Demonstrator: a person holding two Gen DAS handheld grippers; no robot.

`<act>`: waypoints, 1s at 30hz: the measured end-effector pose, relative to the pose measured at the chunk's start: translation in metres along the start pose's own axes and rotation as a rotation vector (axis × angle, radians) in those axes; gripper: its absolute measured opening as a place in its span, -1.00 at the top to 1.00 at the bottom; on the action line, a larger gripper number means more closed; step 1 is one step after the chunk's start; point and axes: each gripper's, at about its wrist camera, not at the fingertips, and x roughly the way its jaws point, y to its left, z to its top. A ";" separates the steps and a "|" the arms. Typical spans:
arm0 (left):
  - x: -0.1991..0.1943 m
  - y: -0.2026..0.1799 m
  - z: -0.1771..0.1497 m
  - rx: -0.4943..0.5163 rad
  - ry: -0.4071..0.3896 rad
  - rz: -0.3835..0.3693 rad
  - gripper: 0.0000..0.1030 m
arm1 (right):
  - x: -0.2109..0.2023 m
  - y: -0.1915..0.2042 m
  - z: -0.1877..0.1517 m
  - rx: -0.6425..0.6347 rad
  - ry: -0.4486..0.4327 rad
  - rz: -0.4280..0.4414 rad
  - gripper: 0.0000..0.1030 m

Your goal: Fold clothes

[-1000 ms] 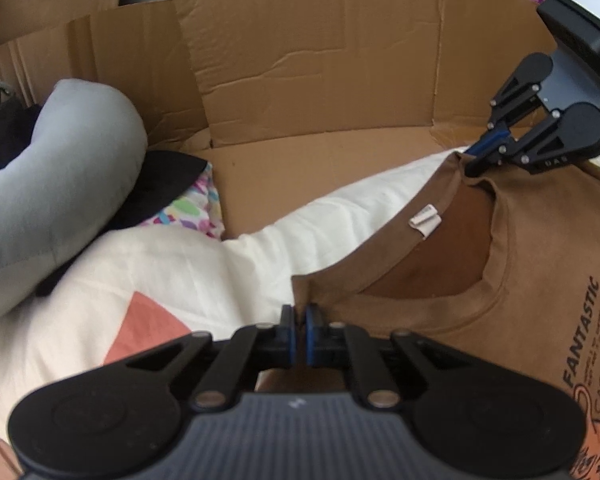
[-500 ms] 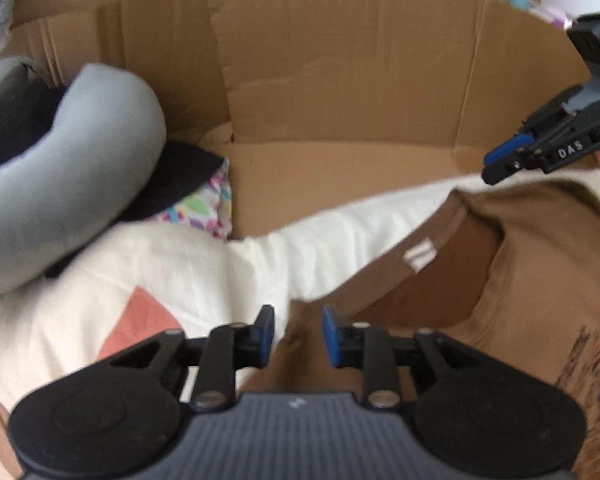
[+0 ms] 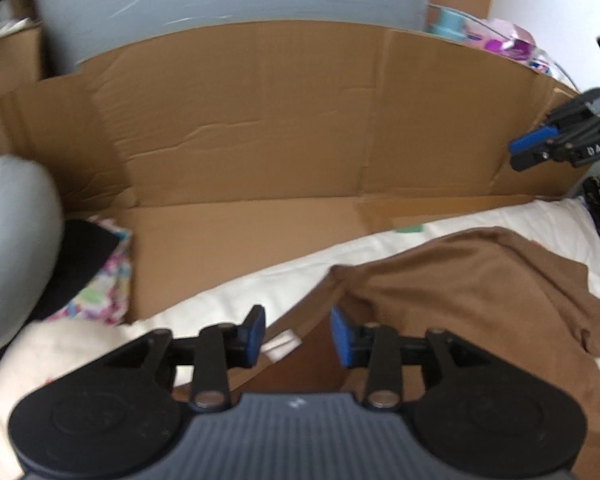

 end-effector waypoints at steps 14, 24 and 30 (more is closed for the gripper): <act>0.029 -0.085 0.047 0.114 0.021 -0.085 0.19 | -0.047 -0.057 -0.110 0.183 0.004 -0.109 0.36; 0.061 -0.138 0.053 0.128 0.061 -0.140 0.24 | -0.038 -0.058 -0.187 0.326 -0.009 -0.187 0.36; 0.078 -0.169 0.054 0.141 0.057 -0.160 0.40 | -0.033 -0.060 -0.223 0.434 -0.080 -0.171 0.36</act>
